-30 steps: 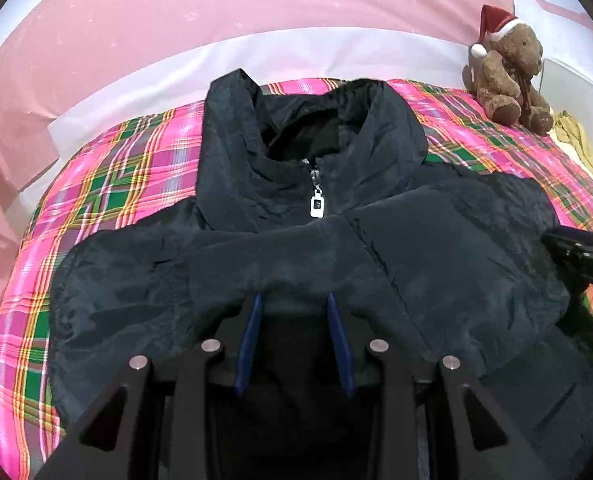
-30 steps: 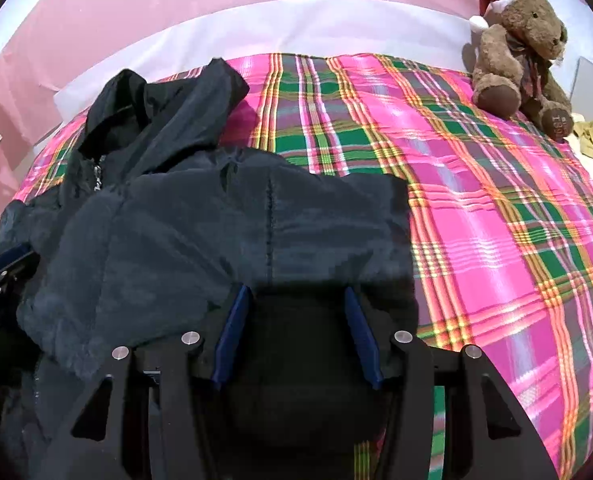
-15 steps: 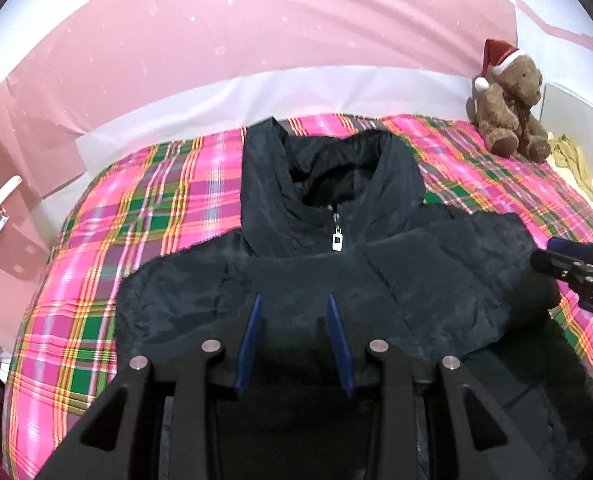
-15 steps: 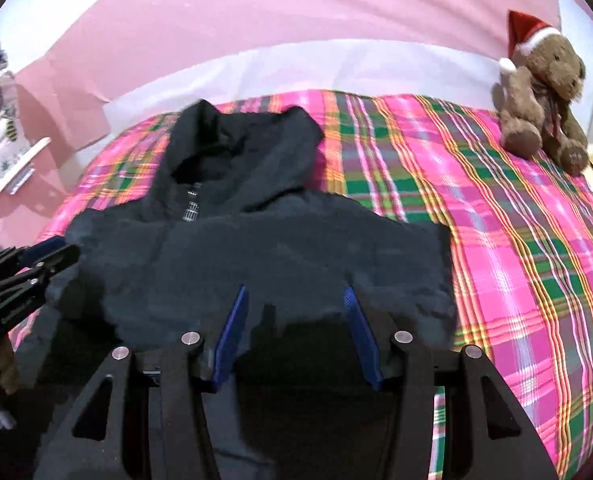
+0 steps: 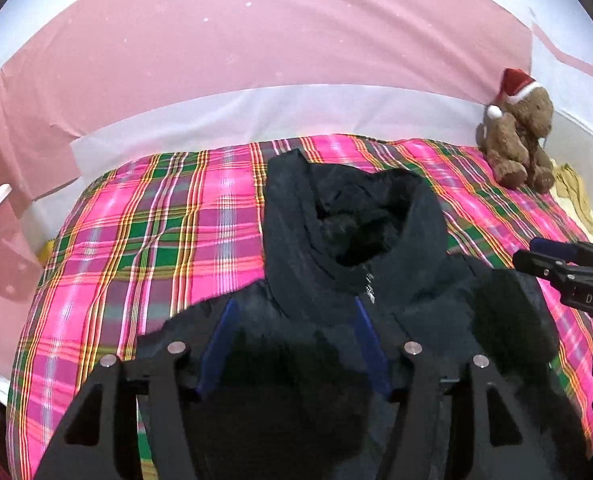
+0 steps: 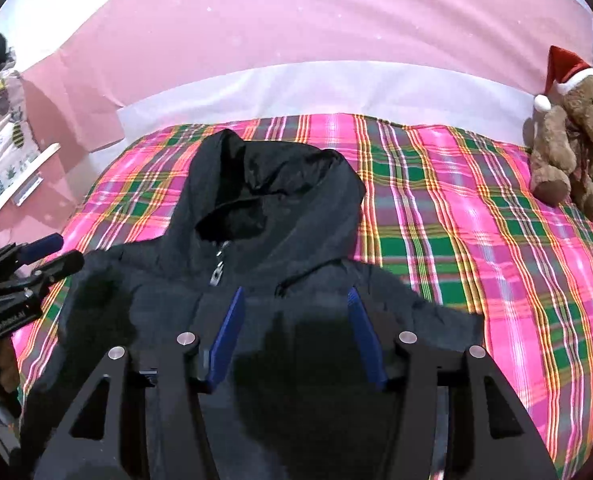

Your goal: Fold large clothes

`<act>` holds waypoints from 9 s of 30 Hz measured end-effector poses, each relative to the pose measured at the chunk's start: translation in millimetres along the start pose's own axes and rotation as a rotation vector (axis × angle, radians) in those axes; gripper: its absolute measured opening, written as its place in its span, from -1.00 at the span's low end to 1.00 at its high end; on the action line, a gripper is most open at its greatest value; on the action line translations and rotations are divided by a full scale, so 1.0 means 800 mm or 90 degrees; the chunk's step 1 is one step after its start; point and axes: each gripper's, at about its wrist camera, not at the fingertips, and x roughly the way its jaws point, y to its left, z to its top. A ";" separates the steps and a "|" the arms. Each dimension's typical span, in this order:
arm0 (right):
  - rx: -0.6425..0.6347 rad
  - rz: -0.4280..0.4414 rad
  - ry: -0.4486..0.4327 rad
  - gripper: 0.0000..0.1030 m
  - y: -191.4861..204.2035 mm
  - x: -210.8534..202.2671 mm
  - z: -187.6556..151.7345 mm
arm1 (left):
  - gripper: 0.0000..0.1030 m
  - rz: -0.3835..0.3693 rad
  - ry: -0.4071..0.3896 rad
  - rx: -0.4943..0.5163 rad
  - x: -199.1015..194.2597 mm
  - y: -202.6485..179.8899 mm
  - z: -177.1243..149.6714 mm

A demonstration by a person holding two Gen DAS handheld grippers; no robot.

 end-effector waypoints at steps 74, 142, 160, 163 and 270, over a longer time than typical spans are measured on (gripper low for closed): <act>0.071 0.059 0.063 -0.60 -0.015 -0.023 -0.151 | -0.80 0.030 0.050 -0.089 -0.067 0.057 -0.175; 0.082 0.021 0.031 -0.15 -0.044 0.035 -0.123 | -0.04 -0.008 0.060 -0.079 0.003 0.040 -0.128; 0.072 0.011 0.042 -0.14 -0.061 0.093 -0.093 | -0.04 0.012 0.058 -0.073 0.070 0.050 -0.100; 0.083 -0.003 0.038 -0.14 -0.055 0.068 -0.085 | -0.05 0.003 0.049 -0.083 0.038 0.048 -0.097; 0.102 -0.042 0.006 -0.07 0.002 -0.228 -0.396 | 0.20 0.043 0.028 -0.109 -0.270 0.022 -0.358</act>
